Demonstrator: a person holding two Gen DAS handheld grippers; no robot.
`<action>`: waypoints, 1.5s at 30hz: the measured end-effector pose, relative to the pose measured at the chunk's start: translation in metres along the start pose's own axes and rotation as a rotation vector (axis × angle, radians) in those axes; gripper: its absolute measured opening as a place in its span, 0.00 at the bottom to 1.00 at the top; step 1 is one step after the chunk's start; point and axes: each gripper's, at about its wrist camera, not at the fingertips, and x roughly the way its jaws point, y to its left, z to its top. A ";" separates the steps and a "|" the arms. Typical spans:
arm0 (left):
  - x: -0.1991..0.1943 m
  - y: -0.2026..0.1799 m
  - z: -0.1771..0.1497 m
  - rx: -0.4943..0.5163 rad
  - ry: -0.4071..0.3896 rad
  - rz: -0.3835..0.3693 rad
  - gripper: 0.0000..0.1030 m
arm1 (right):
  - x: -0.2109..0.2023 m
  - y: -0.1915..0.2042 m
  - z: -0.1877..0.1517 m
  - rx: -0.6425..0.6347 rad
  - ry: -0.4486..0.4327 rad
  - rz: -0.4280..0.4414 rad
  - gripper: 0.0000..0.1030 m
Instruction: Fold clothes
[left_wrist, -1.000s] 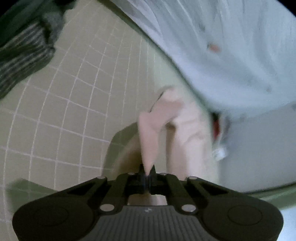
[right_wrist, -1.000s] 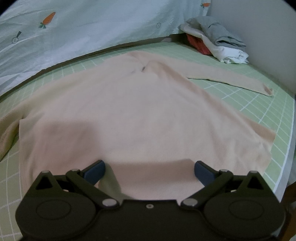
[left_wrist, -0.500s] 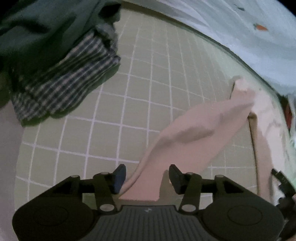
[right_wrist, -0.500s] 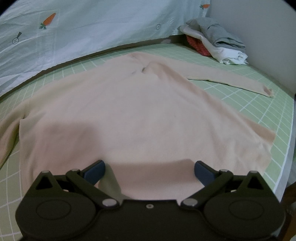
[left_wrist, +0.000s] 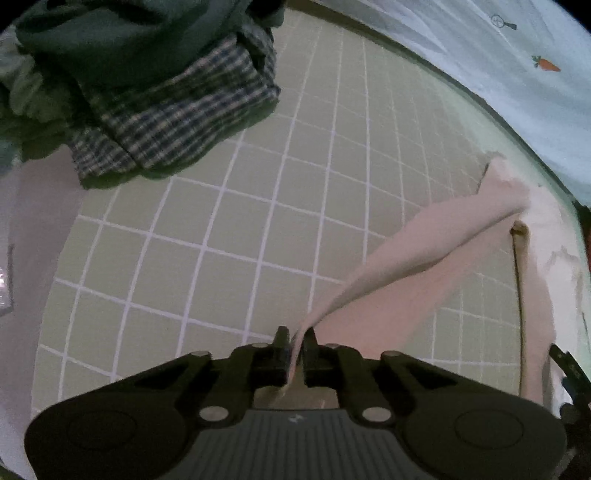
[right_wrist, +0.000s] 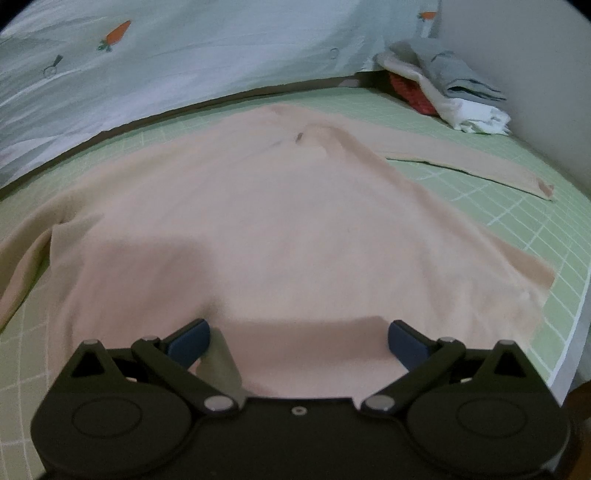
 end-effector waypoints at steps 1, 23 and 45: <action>-0.002 -0.004 -0.002 -0.005 -0.015 0.020 0.25 | 0.001 -0.001 0.001 -0.009 0.006 0.009 1.00; 0.063 -0.221 0.067 0.105 -0.159 0.040 0.53 | 0.080 -0.107 0.124 -0.118 0.048 0.080 1.00; 0.153 -0.321 0.154 0.377 -0.179 0.034 0.01 | 0.262 -0.059 0.282 -0.215 0.035 0.320 0.21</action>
